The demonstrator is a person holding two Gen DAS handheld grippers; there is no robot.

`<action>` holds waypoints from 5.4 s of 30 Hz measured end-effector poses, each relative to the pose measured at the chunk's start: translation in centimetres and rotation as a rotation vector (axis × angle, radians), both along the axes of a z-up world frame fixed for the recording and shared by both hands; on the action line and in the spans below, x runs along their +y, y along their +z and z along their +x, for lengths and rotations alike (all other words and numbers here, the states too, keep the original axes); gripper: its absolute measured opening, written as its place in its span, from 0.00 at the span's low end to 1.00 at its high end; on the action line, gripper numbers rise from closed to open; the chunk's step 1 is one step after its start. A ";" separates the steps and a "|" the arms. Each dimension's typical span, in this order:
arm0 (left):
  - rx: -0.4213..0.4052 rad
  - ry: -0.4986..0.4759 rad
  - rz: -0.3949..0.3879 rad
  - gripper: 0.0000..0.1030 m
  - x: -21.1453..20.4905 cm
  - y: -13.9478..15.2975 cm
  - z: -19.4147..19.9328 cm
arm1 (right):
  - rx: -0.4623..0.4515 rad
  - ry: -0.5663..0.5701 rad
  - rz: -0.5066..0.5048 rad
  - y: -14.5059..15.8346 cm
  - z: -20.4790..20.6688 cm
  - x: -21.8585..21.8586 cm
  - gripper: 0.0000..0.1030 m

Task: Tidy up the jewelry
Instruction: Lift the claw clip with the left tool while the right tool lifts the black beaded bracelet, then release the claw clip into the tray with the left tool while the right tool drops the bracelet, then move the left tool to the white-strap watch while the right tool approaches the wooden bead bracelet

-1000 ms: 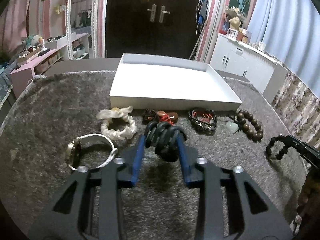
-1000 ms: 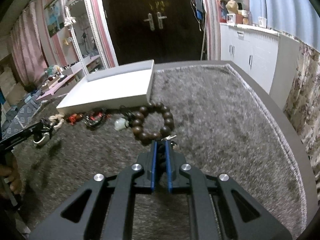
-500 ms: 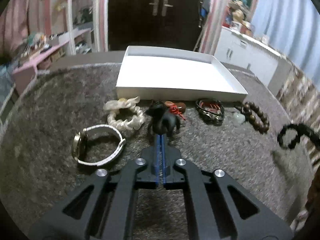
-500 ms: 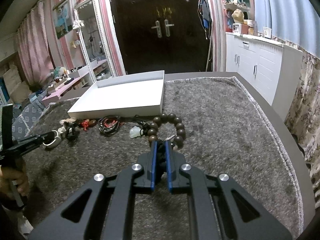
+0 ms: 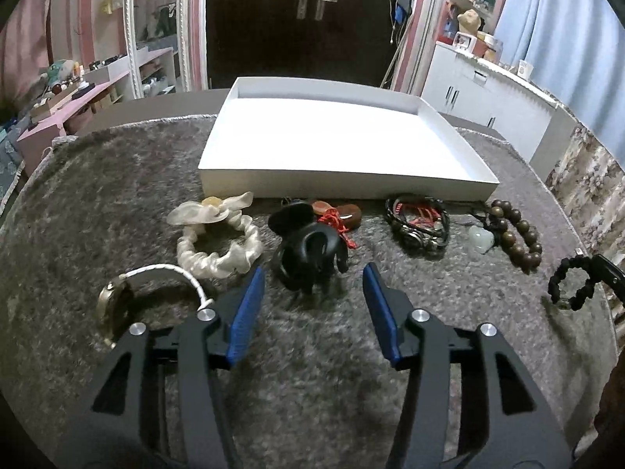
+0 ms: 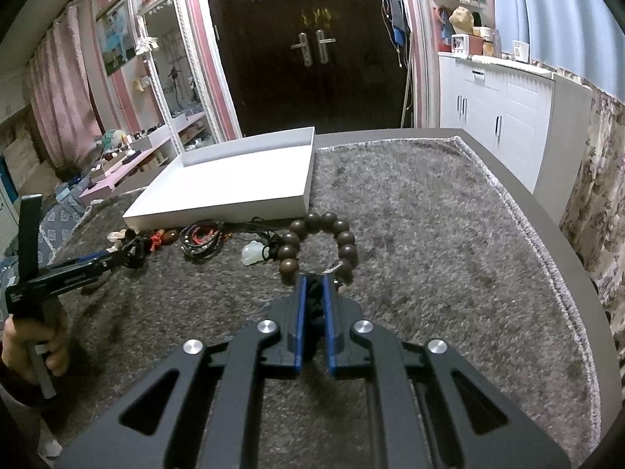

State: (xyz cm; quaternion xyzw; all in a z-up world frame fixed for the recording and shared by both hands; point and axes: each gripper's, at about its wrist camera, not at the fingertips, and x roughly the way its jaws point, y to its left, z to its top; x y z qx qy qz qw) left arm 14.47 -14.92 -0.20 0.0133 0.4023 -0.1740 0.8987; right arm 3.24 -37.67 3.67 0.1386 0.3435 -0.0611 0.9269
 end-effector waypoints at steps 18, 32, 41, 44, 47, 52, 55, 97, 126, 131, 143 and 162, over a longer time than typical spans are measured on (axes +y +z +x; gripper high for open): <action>-0.057 -0.006 -0.021 0.01 0.0 3.1 -0.1 | -0.102 0.023 -0.042 3.1 3.9 -0.9 0.08; -0.053 -0.065 0.049 0.86 -1.1 0.8 -0.6 | -0.128 0.063 -0.040 4.2 5.2 0.7 0.08; -0.056 -0.097 0.065 0.45 -2.6 -0.3 0.4 | -0.129 0.056 -0.035 4.5 5.3 0.3 0.08; -0.155 -0.080 0.027 0.45 -1.1 4.6 -0.6 | -0.183 0.059 -0.064 6.9 5.3 0.1 0.08; -0.197 -0.063 0.006 0.45 0.0 7.5 -0.2 | -0.242 0.069 -0.079 9.1 6.1 0.2 0.08; -0.227 -0.026 -0.002 0.45 1.2 9.7 1.4 | -0.282 0.100 -0.081 10.6 8.3 1.1 0.08; -0.237 -0.021 -0.004 0.45 1.3 10.3 2.2 | -0.288 0.121 -0.071 10.9 9.6 1.8 0.08; -0.024 0.038 0.043 0.46 -1.0 -0.9 13.6 | 0.071 0.099 -0.013 -3.7 22.3 2.5 0.08; -0.134 0.144 0.082 0.73 10.3 3.8 1.3 | -0.081 -0.031 -0.055 2.3 2.9 -1.6 0.53; -0.033 0.160 -0.011 0.77 12.6 -0.3 -2.6 | -0.028 -0.038 0.000 -0.9 -0.3 -0.3 0.57; -0.023 0.212 0.055 0.77 12.7 -1.6 -2.7 | 0.038 -0.049 -0.032 -3.0 0.9 0.2 0.57; 0.024 0.190 0.126 0.63 10.9 -2.7 3.1 | 0.144 -0.087 -0.062 -4.8 7.8 -1.5 0.38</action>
